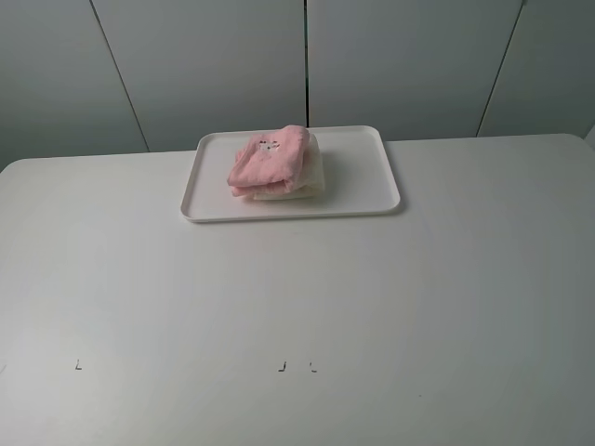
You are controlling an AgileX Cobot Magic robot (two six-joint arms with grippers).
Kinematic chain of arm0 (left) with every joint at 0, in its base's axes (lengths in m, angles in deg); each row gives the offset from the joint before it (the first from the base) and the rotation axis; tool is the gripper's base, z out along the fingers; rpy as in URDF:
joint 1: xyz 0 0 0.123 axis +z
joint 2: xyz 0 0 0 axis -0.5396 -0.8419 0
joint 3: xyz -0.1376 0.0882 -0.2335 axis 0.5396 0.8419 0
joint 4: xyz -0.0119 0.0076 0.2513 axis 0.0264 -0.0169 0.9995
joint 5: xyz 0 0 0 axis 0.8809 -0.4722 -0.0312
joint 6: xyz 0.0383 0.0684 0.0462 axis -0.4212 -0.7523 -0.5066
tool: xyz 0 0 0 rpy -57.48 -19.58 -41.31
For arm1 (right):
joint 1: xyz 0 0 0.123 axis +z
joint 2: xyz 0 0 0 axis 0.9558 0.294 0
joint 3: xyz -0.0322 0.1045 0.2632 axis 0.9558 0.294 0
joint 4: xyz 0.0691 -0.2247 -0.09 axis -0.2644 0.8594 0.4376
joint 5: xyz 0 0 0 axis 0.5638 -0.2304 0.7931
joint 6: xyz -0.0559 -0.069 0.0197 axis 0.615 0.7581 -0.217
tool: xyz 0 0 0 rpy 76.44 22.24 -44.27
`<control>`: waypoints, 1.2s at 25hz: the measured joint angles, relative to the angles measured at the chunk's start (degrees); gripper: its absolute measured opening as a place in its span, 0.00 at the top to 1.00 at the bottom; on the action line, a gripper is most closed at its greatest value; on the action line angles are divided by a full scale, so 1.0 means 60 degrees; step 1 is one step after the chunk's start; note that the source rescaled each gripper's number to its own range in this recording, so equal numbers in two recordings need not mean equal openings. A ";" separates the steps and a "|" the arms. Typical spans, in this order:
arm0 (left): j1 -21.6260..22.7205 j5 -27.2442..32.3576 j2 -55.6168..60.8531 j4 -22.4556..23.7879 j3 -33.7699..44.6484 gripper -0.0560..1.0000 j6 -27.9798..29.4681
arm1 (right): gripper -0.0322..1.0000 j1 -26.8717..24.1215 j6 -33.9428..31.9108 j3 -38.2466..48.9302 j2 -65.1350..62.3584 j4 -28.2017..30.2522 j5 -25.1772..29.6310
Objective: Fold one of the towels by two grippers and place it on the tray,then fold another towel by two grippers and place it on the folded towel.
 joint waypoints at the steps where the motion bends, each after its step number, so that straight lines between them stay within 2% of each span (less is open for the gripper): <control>1: 0.0021 0.0000 0.0000 0.0000 0.0000 0.00 0.0000 | 0.00 -0.0326 0.0000 0.0000 0.0000 0.0000 0.0000; 7: 0.0878 0.0000 0.0000 0.0000 0.0000 0.00 0.0000 | 0.00 -0.2094 0.0000 0.0000 0.0000 0.0019 0.0000; 30: 0.1033 0.0000 0.0000 -0.0257 0.0000 0.00 -0.0315 | 0.00 -0.2135 0.0131 0.0000 0.0000 0.0019 -0.0017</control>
